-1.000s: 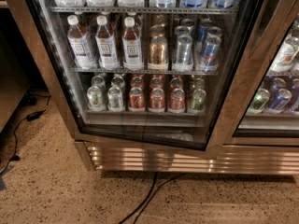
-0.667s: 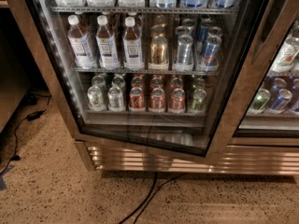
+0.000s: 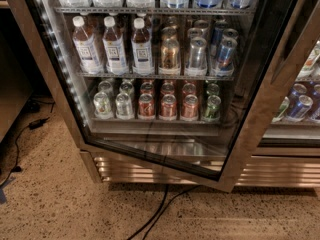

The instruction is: Open left fridge door

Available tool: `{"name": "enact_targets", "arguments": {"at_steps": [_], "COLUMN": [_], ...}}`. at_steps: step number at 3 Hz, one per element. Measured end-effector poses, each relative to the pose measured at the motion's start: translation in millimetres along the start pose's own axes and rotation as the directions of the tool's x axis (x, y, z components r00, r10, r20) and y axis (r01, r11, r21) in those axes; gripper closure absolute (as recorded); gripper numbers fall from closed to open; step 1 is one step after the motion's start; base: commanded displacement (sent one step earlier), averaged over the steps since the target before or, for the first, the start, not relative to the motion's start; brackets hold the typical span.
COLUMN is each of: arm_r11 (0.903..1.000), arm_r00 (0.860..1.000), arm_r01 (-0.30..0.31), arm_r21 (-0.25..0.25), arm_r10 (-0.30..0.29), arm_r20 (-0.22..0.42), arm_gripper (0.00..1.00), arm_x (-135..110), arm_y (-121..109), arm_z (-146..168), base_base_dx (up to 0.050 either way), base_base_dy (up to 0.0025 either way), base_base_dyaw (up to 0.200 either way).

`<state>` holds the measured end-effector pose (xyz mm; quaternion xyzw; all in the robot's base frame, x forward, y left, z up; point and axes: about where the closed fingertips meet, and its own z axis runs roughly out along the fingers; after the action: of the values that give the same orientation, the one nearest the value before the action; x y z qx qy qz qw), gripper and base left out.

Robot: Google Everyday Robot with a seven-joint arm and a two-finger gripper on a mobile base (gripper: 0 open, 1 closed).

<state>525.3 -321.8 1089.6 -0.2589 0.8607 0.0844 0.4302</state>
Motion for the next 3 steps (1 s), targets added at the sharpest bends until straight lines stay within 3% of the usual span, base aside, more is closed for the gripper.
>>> {"name": "enact_targets", "arguments": {"at_steps": [1, 2, 3], "arm_r11": [0.9999, 0.9974, 0.9396], "arm_r00": [1.000, 1.000, 0.995], "arm_r01": [-0.001, -0.016, 0.011], "arm_r21": [0.012, -0.070, -0.342], "arm_r10": [0.001, 0.018, 0.025], "arm_r20": [0.009, 0.024, 0.101], "arm_gripper": [1.00, 1.00, 1.00], "arm_x": [0, 8, 5], "arm_y": [-5, -9, 11], "arm_z": [3, 11, 39], "base_base_dx": [0.000, 0.000, 0.000], "base_base_dy": [0.00000, 0.00000, 0.00000], "base_base_dyaw": [0.000, 0.000, 0.000]}}
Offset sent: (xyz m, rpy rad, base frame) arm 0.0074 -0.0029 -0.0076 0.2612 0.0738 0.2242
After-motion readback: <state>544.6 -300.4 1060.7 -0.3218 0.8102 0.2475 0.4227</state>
